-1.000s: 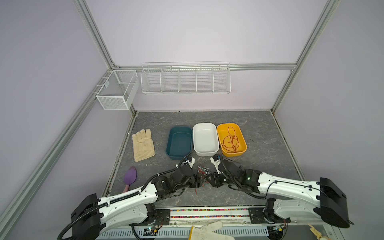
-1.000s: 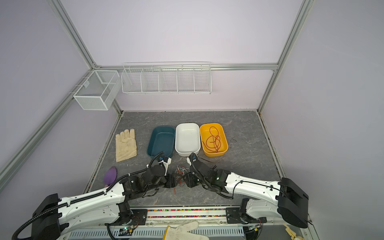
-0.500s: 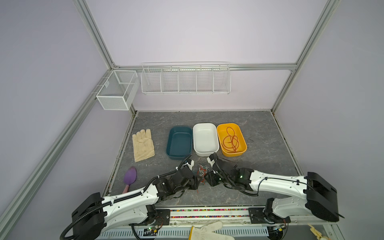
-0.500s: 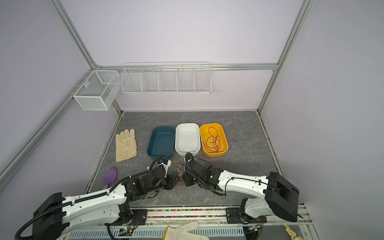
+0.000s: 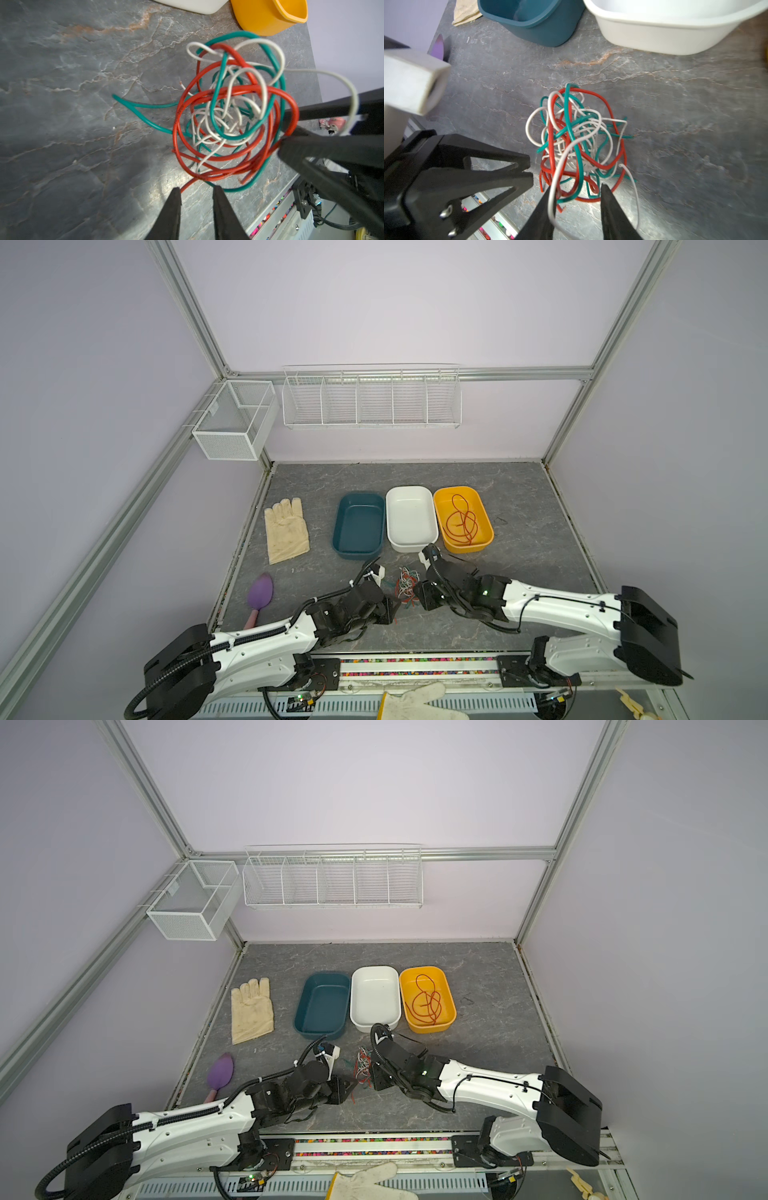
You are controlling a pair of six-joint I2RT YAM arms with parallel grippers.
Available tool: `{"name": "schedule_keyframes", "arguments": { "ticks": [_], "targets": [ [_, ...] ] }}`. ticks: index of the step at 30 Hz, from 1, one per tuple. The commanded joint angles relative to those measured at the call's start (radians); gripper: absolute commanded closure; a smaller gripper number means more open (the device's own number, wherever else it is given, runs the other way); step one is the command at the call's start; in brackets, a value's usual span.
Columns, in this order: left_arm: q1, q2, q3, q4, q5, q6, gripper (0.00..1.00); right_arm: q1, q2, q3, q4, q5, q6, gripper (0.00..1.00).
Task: Untangle the cables
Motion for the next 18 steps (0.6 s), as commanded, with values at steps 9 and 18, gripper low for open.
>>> {"name": "schedule_keyframes", "arguments": {
  "ticks": [9,18],
  "targets": [
    [-0.002,0.013,-0.017,0.077,0.009,-0.037,0.71,0.006,-0.135,0.103,-0.185,-0.047,-0.014,0.35],
    [-0.003,0.035,-0.039,0.126,0.019,-0.054,0.71,0.031,-0.072,0.212,-0.206,-0.140,-0.038,0.32]
  ]
}}
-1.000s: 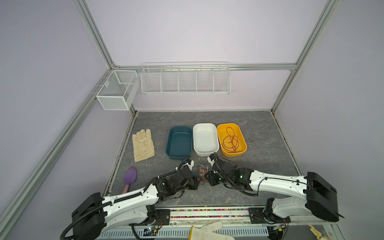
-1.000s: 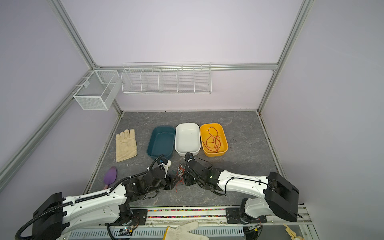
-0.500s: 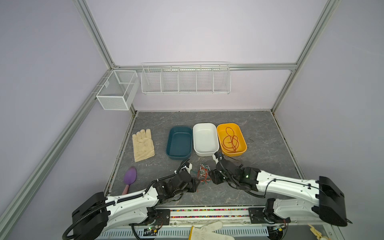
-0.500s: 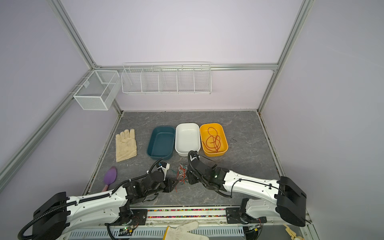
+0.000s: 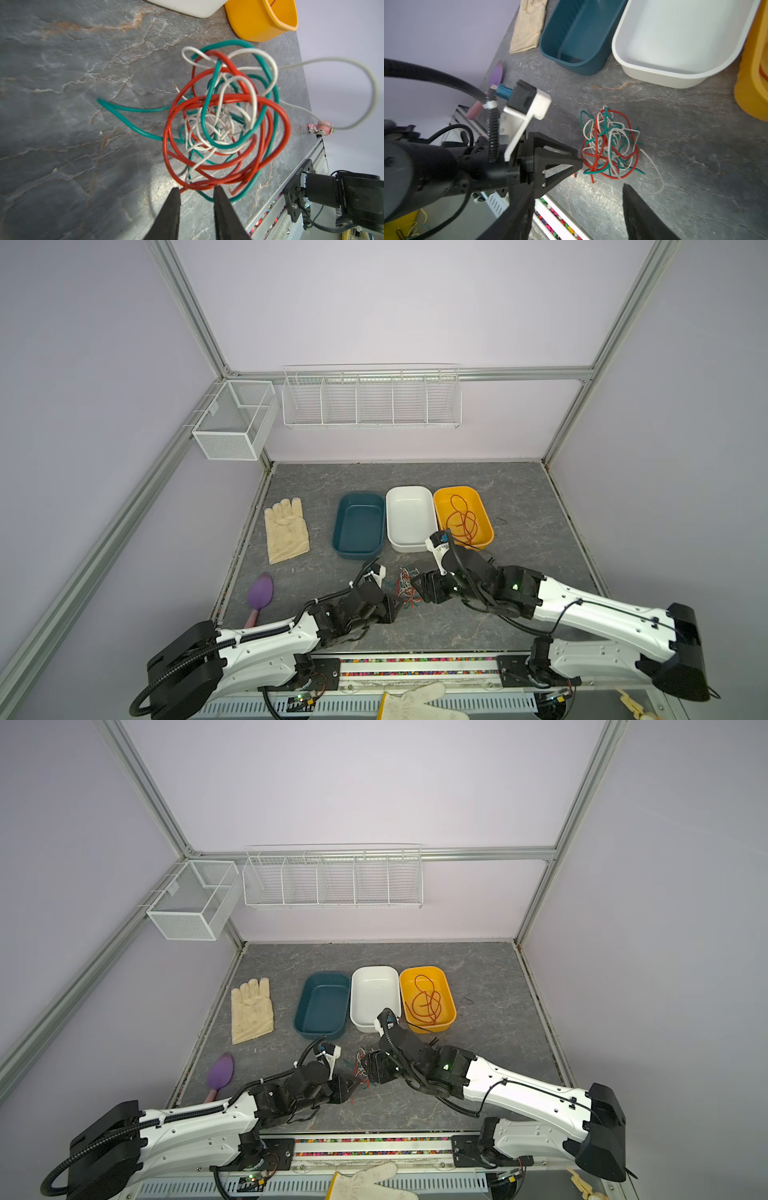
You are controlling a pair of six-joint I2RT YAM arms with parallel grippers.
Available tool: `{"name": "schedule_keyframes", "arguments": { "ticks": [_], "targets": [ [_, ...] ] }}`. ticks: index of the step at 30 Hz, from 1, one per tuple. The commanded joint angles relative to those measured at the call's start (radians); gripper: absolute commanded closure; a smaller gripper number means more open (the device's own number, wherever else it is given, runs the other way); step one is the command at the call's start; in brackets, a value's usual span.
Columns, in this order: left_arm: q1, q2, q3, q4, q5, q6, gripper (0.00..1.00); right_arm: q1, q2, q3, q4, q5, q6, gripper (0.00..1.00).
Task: Untangle the cables
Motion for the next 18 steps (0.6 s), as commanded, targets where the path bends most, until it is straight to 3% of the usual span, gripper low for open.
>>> {"name": "schedule_keyframes", "arguments": {
  "ticks": [1,10,18],
  "targets": [
    [-0.003,0.003,-0.016,0.035,0.008,-0.025,0.71,0.008,0.067,0.030,-0.020,-0.065,-0.026,0.33],
    [-0.003,-0.004,-0.027,0.033,0.012,-0.031,0.71,-0.001,0.213,0.090,-0.035,-0.067,-0.058,0.47],
    [-0.003,-0.003,-0.053,0.054,0.018,-0.039,0.71,-0.005,0.291,0.101,-0.046,-0.023,-0.089,0.50]
  ]
}}
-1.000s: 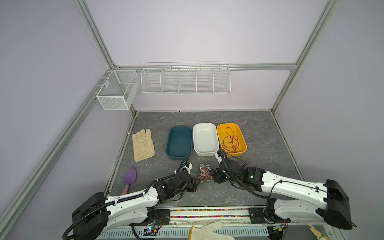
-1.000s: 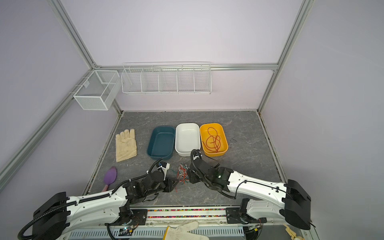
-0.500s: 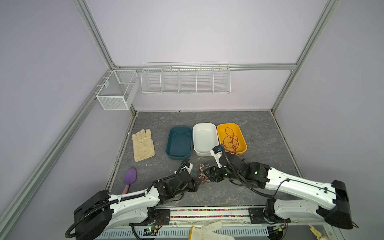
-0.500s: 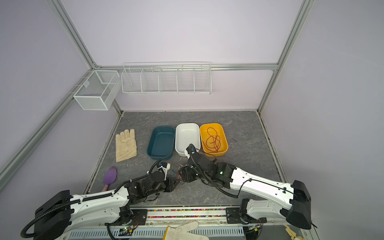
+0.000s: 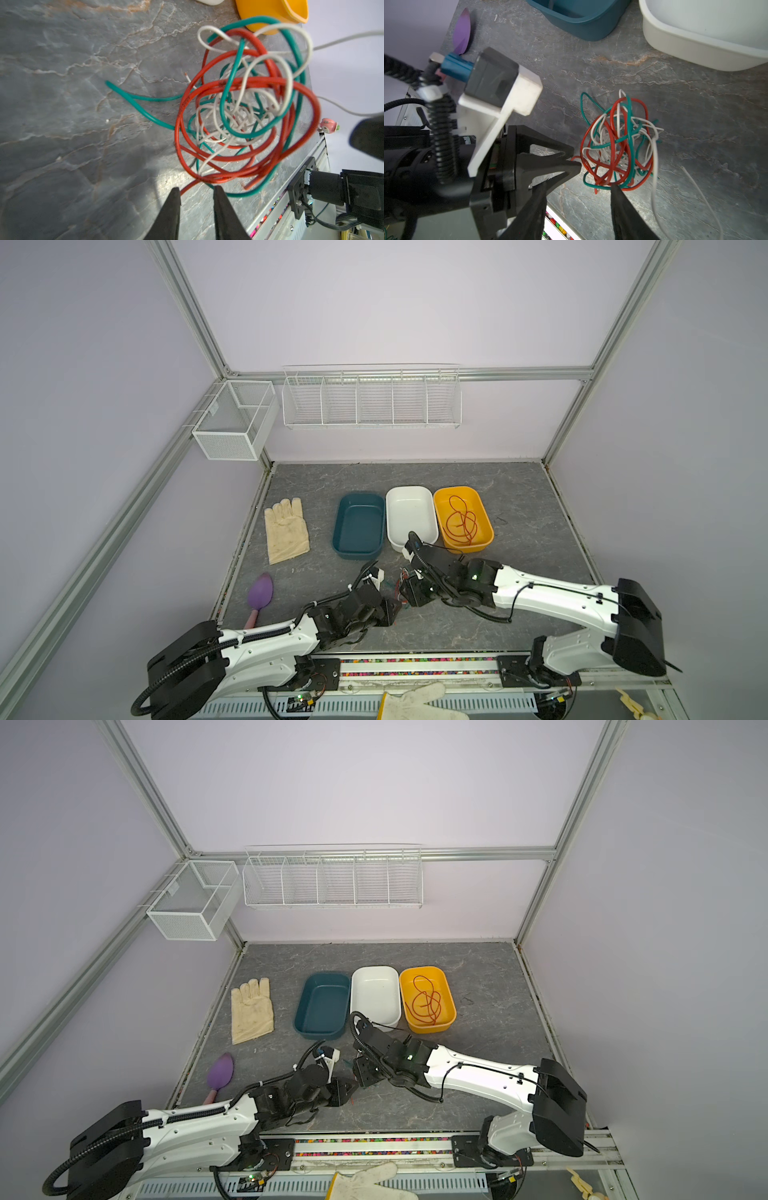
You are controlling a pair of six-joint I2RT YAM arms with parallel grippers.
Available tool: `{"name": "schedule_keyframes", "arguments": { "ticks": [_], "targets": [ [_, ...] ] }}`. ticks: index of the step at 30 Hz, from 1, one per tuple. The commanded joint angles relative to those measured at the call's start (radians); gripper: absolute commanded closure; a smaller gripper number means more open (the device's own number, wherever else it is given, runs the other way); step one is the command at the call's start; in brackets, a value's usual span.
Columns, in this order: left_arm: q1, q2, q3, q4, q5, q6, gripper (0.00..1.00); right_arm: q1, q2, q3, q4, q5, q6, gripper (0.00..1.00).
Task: Untangle the cables
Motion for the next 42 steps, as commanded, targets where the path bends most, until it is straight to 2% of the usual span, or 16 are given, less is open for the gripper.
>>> {"name": "schedule_keyframes", "arguments": {
  "ticks": [1,10,14,20,27,30,37,42],
  "targets": [
    [-0.004,0.000,-0.011,0.029,0.004,-0.025,0.71,-0.005,0.036,0.016,-0.023,0.027,-0.027,0.51],
    [-0.004,0.003,-0.014,0.030,0.007,-0.026,0.71,-0.007,0.067,0.011,-0.036,0.097,-0.044,0.53],
    [-0.003,0.005,-0.016,0.031,0.005,-0.028,0.71,-0.012,0.078,-0.009,0.012,0.077,-0.062,0.57],
    [-0.003,0.011,-0.016,0.036,0.008,-0.031,0.71,-0.019,0.119,-0.008,0.032,0.047,-0.073,0.67],
    [-0.003,0.019,-0.020,0.042,0.011,-0.029,0.72,-0.021,0.056,-0.028,0.044,0.034,-0.070,0.87],
    [-0.004,0.032,-0.024,0.056,0.014,-0.032,0.76,-0.026,-0.004,-0.054,0.060,0.018,-0.072,0.94],
    [-0.005,0.080,-0.025,0.100,0.028,-0.031,0.98,-0.064,-0.139,-0.122,0.089,-0.079,-0.075,0.93],
    [-0.004,0.071,-0.025,0.106,0.028,-0.030,1.00,-0.104,-0.254,-0.204,0.144,-0.173,-0.080,0.93]
  ]
}}
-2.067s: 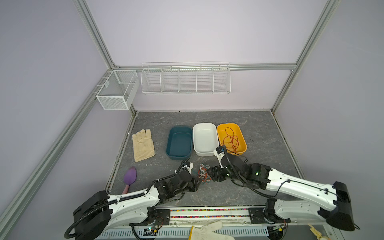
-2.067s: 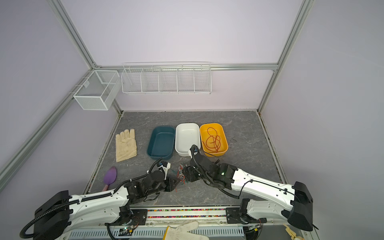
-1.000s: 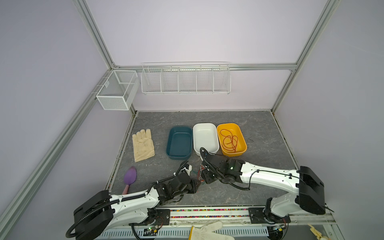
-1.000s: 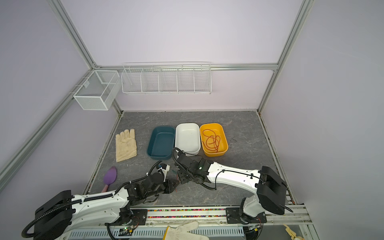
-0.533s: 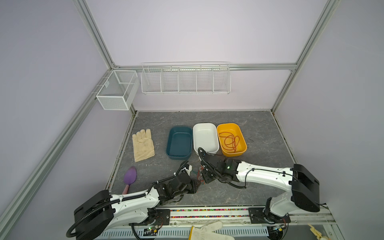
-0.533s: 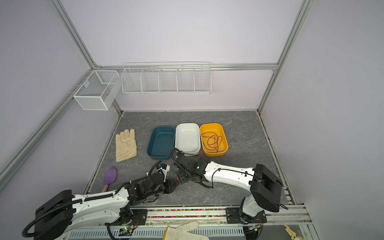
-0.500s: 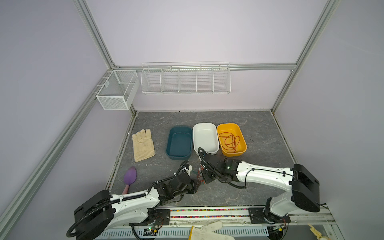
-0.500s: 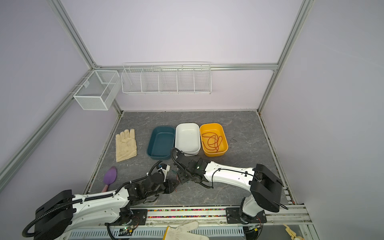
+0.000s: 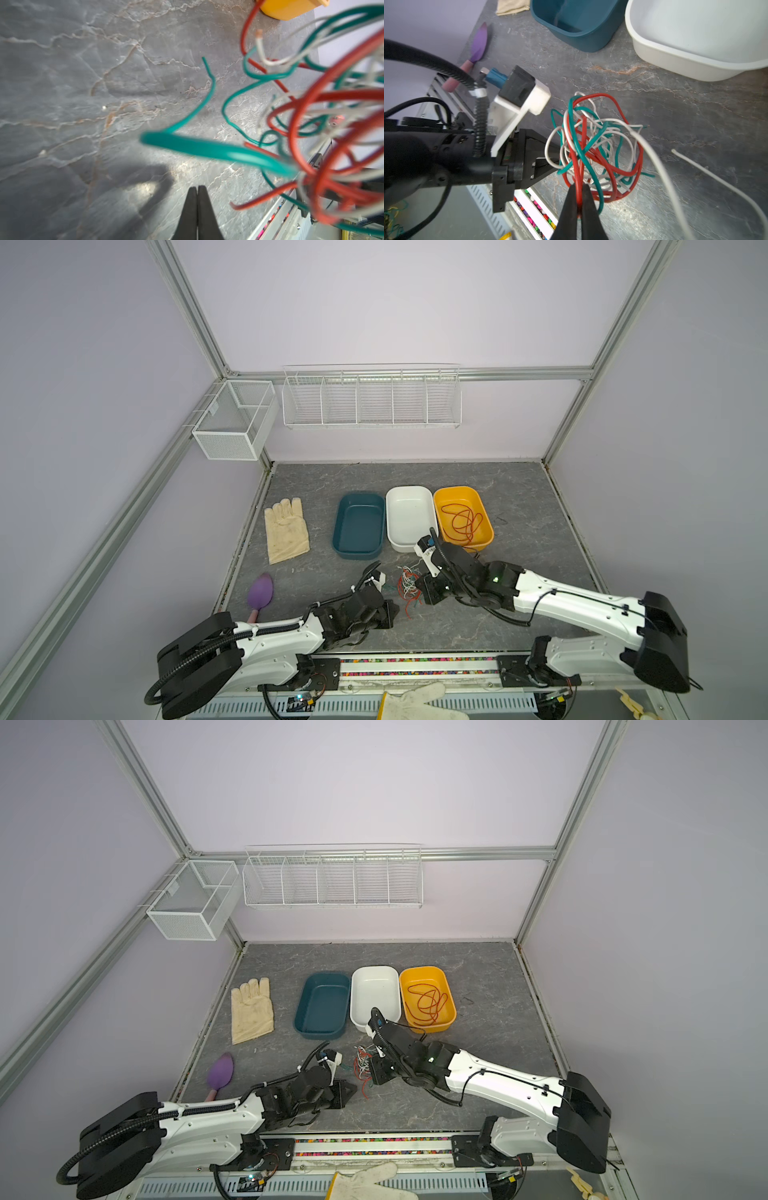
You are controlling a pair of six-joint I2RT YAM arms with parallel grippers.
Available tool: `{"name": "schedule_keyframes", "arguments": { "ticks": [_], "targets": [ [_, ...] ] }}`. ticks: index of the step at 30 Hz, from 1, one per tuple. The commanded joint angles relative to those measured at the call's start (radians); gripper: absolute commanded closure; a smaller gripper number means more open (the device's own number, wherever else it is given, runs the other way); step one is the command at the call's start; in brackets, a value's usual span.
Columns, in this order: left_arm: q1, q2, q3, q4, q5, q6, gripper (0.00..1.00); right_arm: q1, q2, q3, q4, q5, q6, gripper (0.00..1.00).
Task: Untangle the cables
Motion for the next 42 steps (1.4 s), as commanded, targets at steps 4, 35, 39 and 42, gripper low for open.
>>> {"name": "schedule_keyframes", "arguments": {
  "ticks": [4,35,39,42],
  "targets": [
    [-0.004,-0.109,-0.016,0.044,0.021,0.009,0.88,-0.067,-0.119,-0.083,0.047,-0.121,-0.017,0.94],
    [-0.012,-0.230,-0.093,0.302,0.073,-0.077,0.85,-0.145,-0.203,-0.199,0.247,-0.398,0.052,0.94],
    [-0.011,-0.232,-0.090,0.297,0.067,-0.076,0.93,-0.142,-0.199,-0.199,0.247,-0.406,0.050,0.93],
    [-0.012,-0.230,-0.083,0.279,0.067,-0.068,1.00,-0.142,-0.202,-0.198,0.231,-0.394,0.045,0.93]
  ]
}}
